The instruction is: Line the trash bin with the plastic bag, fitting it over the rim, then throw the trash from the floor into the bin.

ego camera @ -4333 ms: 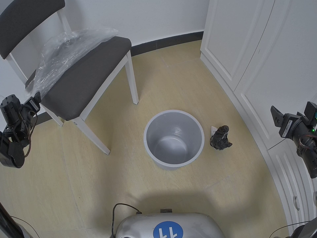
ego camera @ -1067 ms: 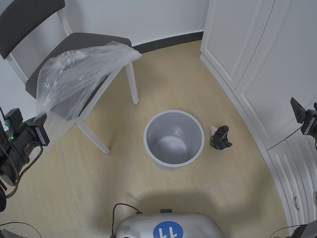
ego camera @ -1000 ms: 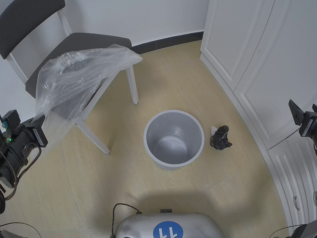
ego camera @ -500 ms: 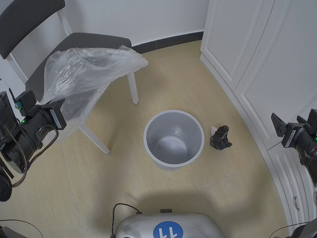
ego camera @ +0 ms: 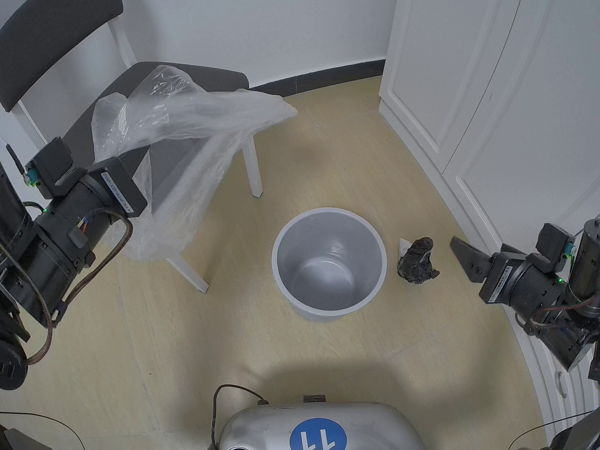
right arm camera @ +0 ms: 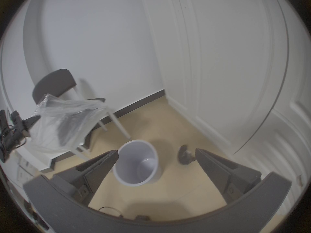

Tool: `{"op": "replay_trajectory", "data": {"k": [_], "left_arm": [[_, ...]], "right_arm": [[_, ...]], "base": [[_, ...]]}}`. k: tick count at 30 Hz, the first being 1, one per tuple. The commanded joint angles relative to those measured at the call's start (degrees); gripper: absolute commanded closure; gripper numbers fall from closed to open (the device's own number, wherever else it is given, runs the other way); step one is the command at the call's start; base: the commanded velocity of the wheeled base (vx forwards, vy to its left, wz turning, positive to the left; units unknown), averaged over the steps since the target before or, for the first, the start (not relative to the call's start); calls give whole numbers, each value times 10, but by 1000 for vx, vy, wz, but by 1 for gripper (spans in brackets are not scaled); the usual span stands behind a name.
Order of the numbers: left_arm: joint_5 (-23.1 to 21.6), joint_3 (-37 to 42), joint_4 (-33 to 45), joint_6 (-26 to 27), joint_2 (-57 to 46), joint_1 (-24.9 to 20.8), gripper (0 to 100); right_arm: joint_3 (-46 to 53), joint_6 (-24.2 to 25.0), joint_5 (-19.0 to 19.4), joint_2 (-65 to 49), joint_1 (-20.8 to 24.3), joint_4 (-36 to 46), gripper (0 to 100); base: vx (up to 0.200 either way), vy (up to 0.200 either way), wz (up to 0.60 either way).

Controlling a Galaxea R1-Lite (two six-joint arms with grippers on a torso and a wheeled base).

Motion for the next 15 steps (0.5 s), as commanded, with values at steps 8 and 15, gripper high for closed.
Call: {"op": "replay_trajectory", "data": {"k": [8,15], "left_arm": [[10,5,2,-4,-54,-119,100],[10,5,2,-13,-61,-136,100]], "right_arm": [[3,90,56,51,59,-1,0],[25,108,81,79,69,-64,0]], "base": [[0,0,0],[0,0,0]]}}
